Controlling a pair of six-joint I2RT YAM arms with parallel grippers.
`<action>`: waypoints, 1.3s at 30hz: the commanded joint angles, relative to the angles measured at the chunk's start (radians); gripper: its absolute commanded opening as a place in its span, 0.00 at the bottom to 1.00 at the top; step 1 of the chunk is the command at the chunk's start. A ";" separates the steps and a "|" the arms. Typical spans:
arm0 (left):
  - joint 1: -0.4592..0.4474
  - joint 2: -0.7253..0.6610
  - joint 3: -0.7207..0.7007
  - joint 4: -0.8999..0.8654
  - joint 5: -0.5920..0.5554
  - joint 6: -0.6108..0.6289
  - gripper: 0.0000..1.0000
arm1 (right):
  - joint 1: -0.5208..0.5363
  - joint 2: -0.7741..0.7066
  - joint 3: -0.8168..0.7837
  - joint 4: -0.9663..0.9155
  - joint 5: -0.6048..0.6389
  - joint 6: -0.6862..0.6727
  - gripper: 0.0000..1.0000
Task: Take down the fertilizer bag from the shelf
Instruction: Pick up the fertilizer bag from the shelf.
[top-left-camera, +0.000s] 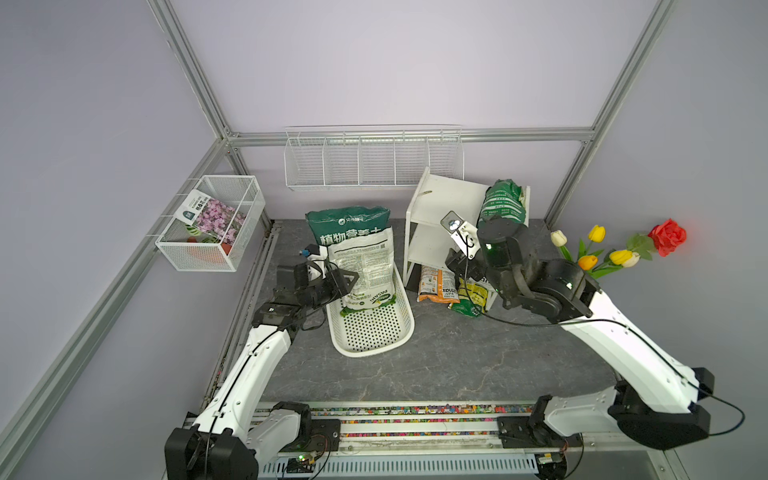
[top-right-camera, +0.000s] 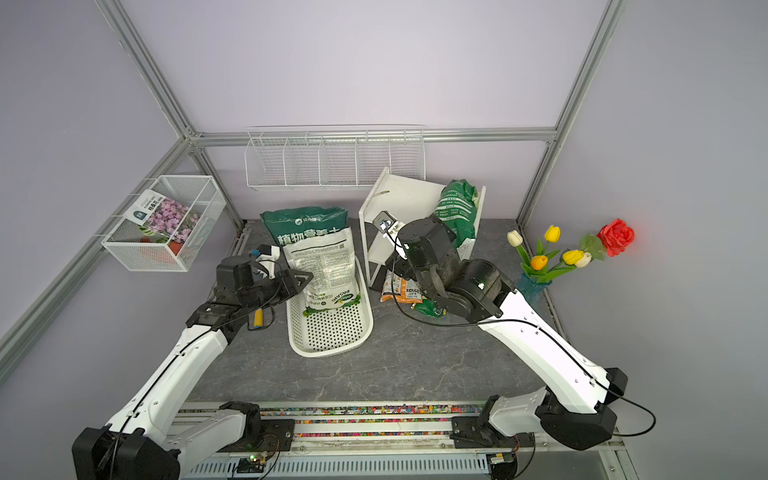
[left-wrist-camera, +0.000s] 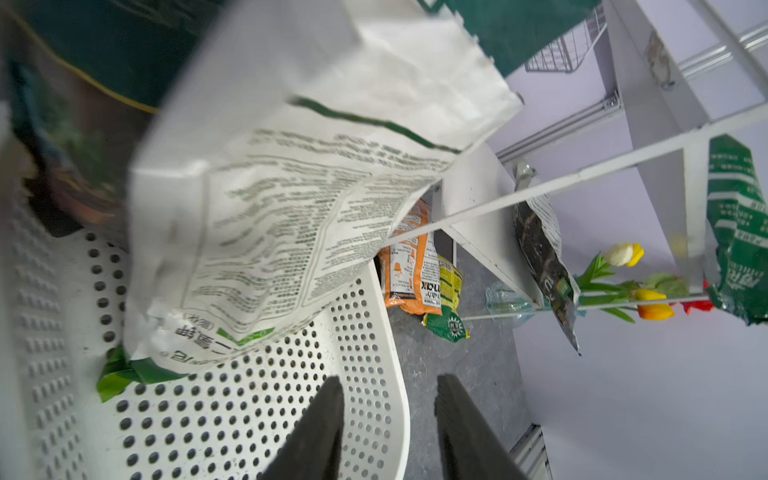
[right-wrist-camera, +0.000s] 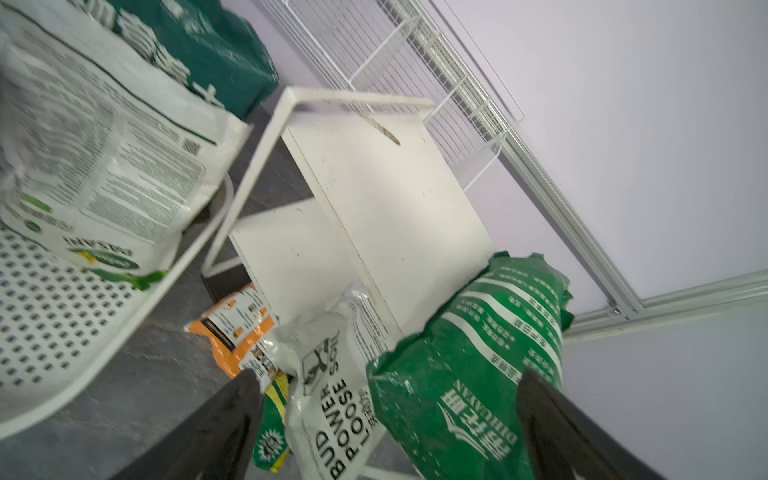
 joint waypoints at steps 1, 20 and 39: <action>-0.024 0.044 0.024 0.047 0.024 -0.020 0.42 | -0.002 0.020 0.030 -0.100 0.137 -0.099 0.97; -0.043 0.161 0.073 0.120 0.049 -0.091 0.43 | -0.050 0.069 -0.054 0.002 0.211 -0.447 0.88; -0.043 0.109 0.033 0.104 0.007 -0.094 0.43 | -0.088 0.094 -0.053 0.057 0.114 -0.406 0.00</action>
